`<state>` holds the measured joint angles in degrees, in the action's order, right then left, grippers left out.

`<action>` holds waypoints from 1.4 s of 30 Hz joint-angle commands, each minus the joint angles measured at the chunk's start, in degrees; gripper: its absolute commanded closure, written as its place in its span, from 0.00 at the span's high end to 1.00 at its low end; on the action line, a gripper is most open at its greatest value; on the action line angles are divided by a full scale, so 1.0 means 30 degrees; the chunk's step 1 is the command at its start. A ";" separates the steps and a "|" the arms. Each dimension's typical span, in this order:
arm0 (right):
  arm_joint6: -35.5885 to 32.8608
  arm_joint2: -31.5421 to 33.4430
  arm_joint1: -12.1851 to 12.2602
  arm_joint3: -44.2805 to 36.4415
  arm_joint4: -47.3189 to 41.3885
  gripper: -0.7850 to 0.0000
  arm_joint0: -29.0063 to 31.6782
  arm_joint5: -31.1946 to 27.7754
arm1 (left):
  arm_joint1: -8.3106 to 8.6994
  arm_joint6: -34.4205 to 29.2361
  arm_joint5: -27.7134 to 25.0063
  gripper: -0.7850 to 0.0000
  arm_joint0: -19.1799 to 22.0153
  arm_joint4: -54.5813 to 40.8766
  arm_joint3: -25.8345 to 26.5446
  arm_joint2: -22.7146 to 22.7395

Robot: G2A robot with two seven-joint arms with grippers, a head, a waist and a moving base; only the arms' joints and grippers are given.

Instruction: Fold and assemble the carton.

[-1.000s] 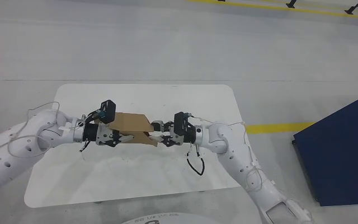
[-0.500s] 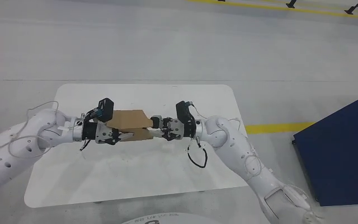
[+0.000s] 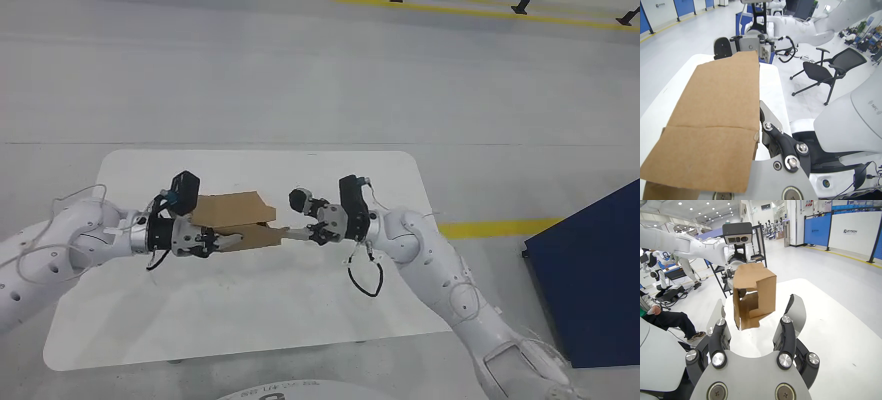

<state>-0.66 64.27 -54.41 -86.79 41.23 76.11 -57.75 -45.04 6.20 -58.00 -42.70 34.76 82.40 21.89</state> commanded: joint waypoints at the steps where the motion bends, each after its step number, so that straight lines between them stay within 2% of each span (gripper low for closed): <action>1: 0.0846 0.0720 0.0060 -0.0193 0.0998 1.00 0.0580 0.0457 | 0.0106 0.0156 0.0000 0.00 0.0227 -0.0293 -0.0065 -0.0307; 5: 0.1709 0.1373 0.0091 -0.0182 0.1707 1.00 0.1224 0.0992 | 0.0282 0.0411 0.0000 0.00 0.0629 -0.0423 0.0001 -0.0878; 13: 0.0399 0.0563 -0.0285 -0.0011 0.1769 0.95 0.0484 0.4264 | 0.0532 0.1484 0.0000 0.00 0.1356 -0.0261 0.0498 -0.2174; 17: -0.0126 -0.0051 -0.0513 0.0058 0.1780 0.94 -0.0018 0.5194 | 0.0684 0.2078 0.0000 0.00 0.1826 -0.0091 0.0605 -0.2938; 23: -0.0885 -0.1008 -0.0821 0.0098 0.1948 0.93 -0.0743 0.5498 | 0.0784 0.2855 0.0000 0.00 0.2547 0.0350 0.0697 -0.4049; 36: -0.1610 -0.2179 -0.1318 0.0580 0.2141 0.84 -0.1762 0.5679 | 0.0747 0.2662 0.0000 0.00 0.2478 0.0464 0.0772 -0.4049; 42: -0.1969 -0.2732 -0.1546 0.0724 0.2292 0.88 -0.2127 0.5800 | 0.0665 0.2279 0.0000 0.00 0.2522 0.0203 0.0813 -0.4049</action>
<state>-6.26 56.44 -58.91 -84.70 48.00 69.98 -40.52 -43.01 13.26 -58.00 -35.17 35.50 84.85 9.74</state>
